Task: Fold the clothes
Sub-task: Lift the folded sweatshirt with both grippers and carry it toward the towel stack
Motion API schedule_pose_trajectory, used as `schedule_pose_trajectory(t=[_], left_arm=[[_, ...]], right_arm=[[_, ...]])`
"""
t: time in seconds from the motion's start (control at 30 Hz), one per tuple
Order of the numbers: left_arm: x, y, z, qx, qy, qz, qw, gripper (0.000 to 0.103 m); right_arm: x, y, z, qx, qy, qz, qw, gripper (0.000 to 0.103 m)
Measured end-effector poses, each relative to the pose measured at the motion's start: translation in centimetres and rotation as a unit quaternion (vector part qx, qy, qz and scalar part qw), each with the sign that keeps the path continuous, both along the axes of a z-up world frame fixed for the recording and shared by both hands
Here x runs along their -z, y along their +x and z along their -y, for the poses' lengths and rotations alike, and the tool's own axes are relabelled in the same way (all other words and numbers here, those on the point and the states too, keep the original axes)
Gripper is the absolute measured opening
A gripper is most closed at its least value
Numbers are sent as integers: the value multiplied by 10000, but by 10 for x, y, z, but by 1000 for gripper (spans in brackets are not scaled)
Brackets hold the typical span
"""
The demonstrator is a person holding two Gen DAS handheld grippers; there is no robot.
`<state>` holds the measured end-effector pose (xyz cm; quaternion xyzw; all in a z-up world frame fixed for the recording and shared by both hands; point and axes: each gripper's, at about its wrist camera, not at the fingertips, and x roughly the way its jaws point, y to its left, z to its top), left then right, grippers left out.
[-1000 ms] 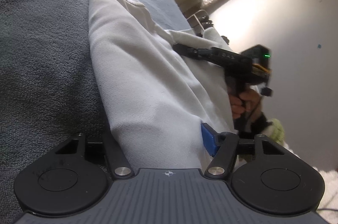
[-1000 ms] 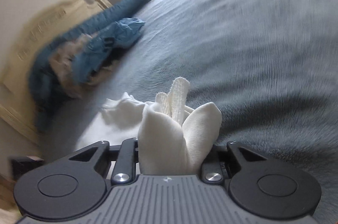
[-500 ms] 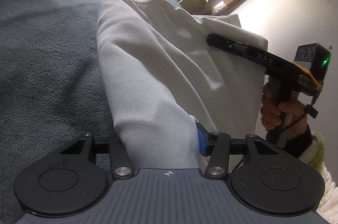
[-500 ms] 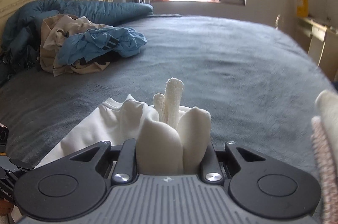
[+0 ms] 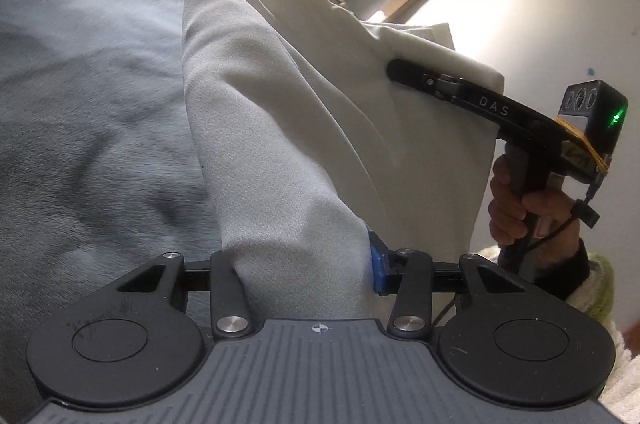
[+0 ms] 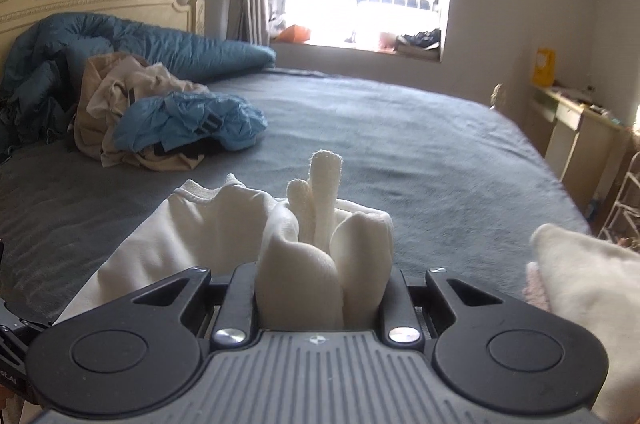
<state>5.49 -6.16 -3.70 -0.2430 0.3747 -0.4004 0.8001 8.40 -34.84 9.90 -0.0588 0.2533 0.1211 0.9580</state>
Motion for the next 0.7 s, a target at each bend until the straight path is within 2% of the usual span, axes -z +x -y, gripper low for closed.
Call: schedule_pose_trajectory(t=[0.3,0.5,0.7], left_arm=[[-38,-17,47,301,-45,320,9990,43],[-68,-26,90,644,-122,633,9958,43],[-96,-19,141,933,-272,911,9911,43]], right_arm=[[-28,-56,22,317,-138,620,9975,22],[-57,-84,58,627,-317,997,9925,22],[-87,-98,94,1019,-649,1354,9834,22]])
